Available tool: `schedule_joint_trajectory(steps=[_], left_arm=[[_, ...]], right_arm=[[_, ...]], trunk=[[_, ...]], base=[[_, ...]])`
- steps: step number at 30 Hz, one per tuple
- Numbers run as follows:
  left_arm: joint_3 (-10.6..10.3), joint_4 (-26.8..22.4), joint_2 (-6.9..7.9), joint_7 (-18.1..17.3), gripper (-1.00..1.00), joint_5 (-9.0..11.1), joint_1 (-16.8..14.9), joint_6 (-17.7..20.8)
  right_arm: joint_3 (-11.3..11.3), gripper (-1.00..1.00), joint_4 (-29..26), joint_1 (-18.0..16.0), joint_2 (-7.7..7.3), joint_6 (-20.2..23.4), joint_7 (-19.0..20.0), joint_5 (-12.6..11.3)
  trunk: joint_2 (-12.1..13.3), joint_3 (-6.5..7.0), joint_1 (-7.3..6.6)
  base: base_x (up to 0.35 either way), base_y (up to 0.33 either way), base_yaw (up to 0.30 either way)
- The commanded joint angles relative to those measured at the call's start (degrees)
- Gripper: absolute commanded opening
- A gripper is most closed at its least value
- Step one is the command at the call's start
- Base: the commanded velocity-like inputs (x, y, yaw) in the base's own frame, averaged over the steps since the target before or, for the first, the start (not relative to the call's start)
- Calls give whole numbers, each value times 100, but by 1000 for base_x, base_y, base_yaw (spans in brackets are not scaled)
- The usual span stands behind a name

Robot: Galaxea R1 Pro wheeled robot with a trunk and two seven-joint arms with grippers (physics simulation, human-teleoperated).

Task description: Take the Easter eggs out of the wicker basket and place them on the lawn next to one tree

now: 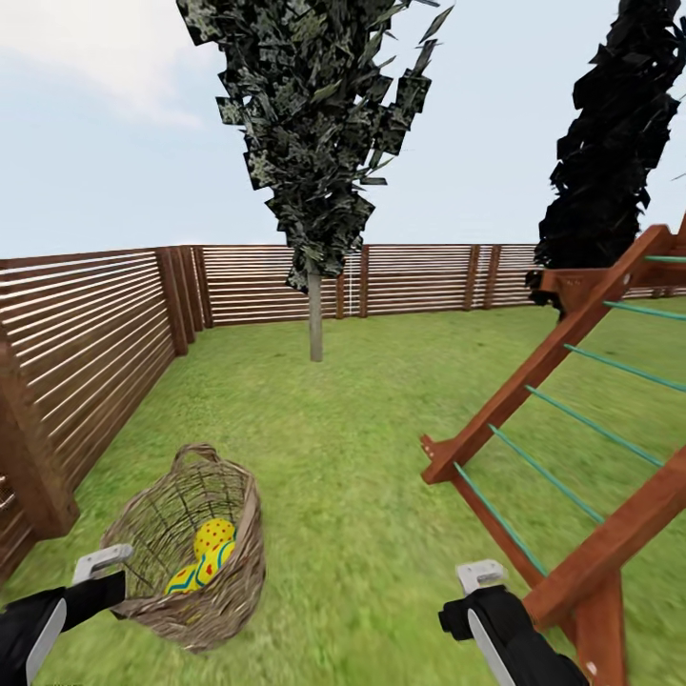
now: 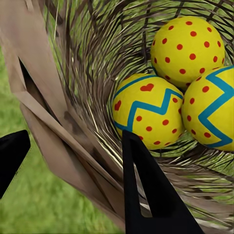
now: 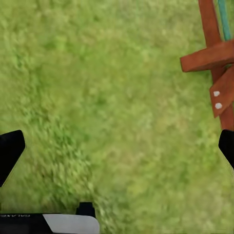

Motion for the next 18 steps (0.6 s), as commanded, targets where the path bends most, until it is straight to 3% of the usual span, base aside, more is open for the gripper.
schedule_joint_trajectory(steps=[1,9,18], left_arm=[[21,-7,-1,-15,-100,71,-5,47],[21,-7,1,-15,-100,71,-6,47],[21,-10,-8,-23,-100,71,-2,46]], right_arm=[[18,100,-5,-2,-7,18,-58,-61],[18,100,-5,-2,-7,18,-58,-62],[18,100,-5,-2,-7,10,-58,-62]], trunk=[[-5,-2,6],[-5,-2,6],[-5,-2,6]], base=[[335,92,291],[335,95,283],[335,96,19]])
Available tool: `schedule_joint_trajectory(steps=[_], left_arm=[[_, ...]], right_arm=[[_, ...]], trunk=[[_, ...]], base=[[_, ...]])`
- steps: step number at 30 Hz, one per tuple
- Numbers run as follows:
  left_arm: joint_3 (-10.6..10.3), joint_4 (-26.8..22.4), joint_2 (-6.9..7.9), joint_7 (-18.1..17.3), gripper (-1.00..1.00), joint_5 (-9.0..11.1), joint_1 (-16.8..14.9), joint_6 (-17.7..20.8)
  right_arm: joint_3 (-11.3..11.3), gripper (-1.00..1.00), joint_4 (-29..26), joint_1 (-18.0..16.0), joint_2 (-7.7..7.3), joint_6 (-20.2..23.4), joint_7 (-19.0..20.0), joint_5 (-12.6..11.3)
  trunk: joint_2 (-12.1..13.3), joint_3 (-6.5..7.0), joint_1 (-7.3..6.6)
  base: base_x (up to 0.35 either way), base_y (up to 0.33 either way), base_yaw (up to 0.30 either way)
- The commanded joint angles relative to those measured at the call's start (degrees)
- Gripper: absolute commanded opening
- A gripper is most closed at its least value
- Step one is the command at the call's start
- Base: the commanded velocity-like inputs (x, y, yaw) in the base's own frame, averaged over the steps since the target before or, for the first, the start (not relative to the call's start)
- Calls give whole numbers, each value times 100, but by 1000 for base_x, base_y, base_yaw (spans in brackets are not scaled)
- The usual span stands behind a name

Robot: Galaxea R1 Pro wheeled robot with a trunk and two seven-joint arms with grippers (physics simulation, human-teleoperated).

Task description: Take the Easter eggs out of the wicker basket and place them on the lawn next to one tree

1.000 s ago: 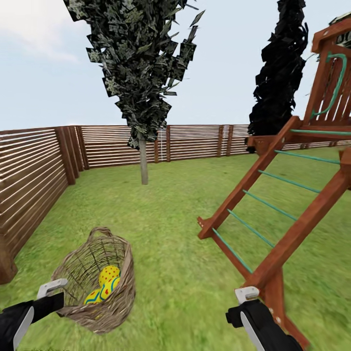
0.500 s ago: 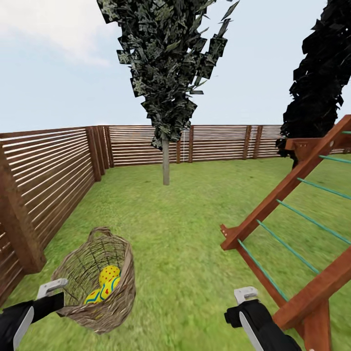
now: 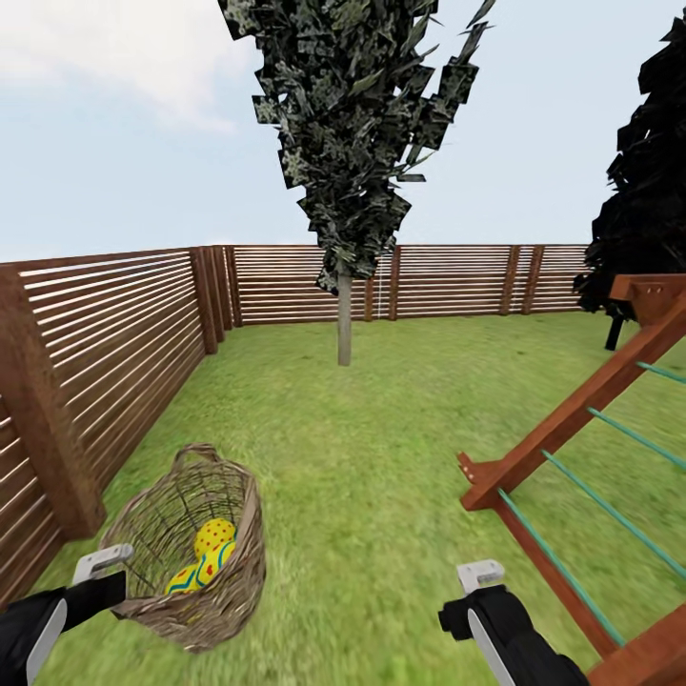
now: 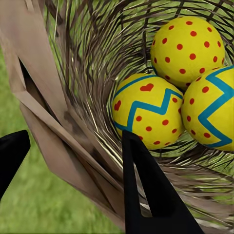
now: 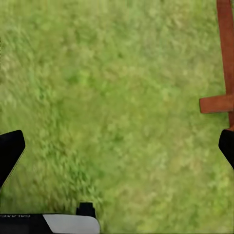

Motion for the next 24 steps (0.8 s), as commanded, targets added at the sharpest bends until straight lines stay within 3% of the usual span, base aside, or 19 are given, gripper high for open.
schedule_joint_trajectory(steps=[1,24], left_arm=[[22,-8,-2,-16,-100,76,-3,48],[22,-5,-7,-15,-100,76,-4,52]], right_arm=[[19,100,-4,-3,-6,17,-58,-60],[22,100,-4,-3,-15,17,-58,-57]], trunk=[[-5,-2,6],[-5,-2,6]], base=[[335,96,0],[335,95,0]])
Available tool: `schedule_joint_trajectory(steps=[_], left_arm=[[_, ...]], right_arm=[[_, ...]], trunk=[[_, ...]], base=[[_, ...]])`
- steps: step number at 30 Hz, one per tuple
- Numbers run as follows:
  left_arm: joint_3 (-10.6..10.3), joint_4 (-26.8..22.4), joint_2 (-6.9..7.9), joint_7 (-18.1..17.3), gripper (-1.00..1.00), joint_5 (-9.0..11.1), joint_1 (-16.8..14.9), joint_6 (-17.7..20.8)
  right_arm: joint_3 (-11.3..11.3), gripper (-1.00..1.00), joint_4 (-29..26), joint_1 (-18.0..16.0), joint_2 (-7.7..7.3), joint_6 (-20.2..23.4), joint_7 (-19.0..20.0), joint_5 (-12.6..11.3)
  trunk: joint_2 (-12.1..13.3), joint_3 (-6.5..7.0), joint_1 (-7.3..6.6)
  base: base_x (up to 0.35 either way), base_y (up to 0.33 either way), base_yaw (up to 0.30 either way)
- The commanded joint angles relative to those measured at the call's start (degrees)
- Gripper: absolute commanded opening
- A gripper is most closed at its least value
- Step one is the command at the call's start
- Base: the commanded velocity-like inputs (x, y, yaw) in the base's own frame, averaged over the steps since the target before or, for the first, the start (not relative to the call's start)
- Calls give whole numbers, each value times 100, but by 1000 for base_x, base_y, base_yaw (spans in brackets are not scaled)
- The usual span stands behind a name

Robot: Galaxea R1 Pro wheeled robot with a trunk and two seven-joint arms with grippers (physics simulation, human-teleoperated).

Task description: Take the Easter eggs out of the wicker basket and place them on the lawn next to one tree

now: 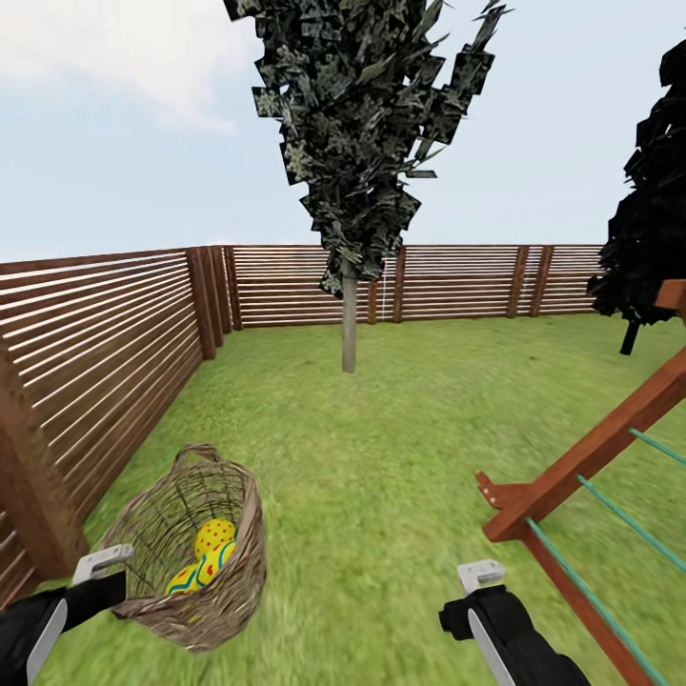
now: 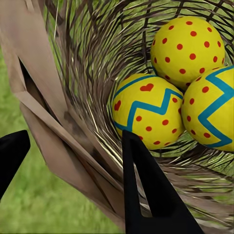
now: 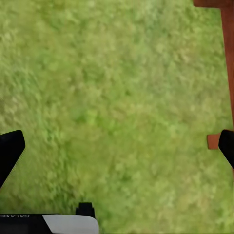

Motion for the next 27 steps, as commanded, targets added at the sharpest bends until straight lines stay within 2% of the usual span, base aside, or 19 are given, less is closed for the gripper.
schedule_joint_trajectory(steps=[1,27], left_arm=[[22,-8,1,-14,-100,71,-4,50],[22,-8,-1,-22,-100,71,-5,53]], right_arm=[[22,100,-4,-3,-6,18,-58,-57],[33,100,-4,-3,2,9,-58,-60]], trunk=[[-5,-2,6],[-5,-2,6]], base=[[335,93,0],[335,88,0]])
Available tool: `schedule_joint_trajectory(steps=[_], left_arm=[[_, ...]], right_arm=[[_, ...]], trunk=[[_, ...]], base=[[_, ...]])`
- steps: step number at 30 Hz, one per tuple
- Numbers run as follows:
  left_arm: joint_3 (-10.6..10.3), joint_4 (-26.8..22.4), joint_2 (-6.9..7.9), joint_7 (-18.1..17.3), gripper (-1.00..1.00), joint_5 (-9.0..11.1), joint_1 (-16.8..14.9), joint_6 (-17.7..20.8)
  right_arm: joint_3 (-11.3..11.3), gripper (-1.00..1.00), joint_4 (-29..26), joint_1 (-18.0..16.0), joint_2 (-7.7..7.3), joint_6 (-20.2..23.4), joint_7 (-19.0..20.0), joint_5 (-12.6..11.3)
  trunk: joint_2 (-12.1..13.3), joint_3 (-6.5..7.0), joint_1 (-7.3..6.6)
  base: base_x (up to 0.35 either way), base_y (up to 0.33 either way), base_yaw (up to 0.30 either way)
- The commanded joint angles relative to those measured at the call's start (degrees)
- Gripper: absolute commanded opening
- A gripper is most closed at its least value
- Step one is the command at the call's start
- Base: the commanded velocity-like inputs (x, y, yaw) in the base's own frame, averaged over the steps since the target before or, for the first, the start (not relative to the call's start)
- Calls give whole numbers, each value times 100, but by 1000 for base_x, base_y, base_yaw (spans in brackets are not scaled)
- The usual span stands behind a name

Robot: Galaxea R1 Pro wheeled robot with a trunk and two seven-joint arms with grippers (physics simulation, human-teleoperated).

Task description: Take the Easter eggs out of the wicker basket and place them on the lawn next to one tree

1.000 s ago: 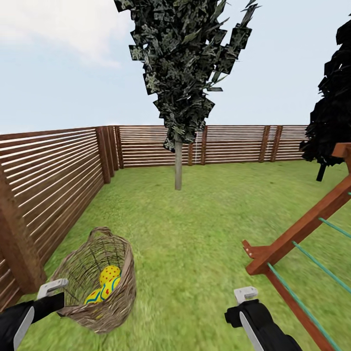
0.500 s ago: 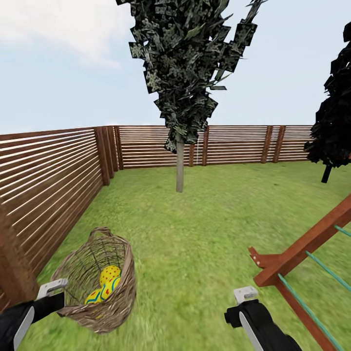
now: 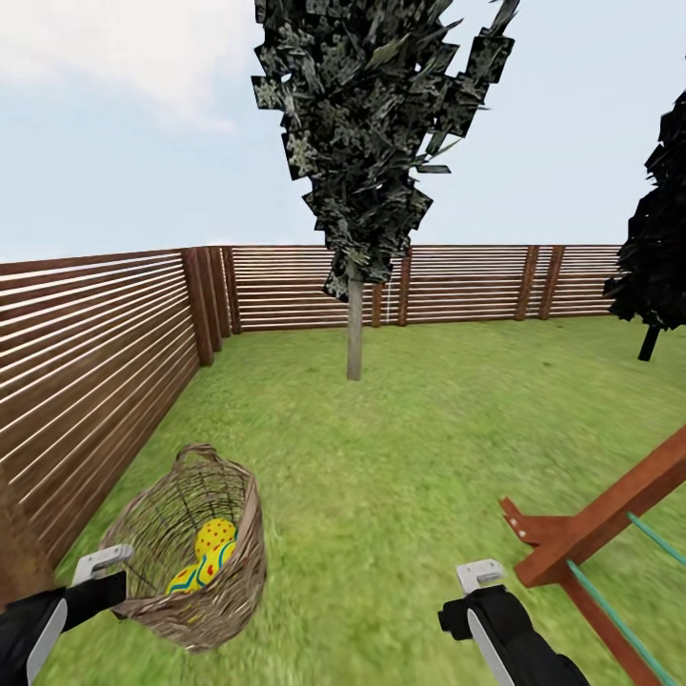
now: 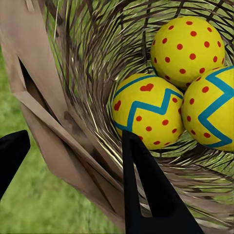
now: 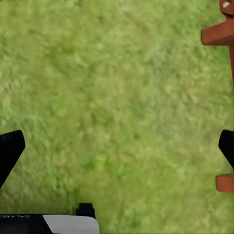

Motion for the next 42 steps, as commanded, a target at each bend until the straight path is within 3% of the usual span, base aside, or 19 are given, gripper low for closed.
schedule_joint_trajectory(steps=[1,13,18,42], left_arm=[[22,-8,0,-14,-100,70,-3,47],[22,-8,-7,-14,-100,70,-2,45],[22,-9,-12,-14,-100,70,-2,40],[22,-8,-16,-7,-100,70,-1,43]], right_arm=[[19,100,-4,-3,-6,18,-58,-62],[30,100,-4,-3,-6,18,-56,-60],[218,100,-4,-3,-13,18,-58,-59],[203,100,-4,-3,-16,9,-58,-64]], trunk=[[-5,-2,6],[-5,-2,6],[-5,-2,6],[-5,-2,6]], base=[[335,88,0],[335,88,0],[335,88,0],[335,87,0]])
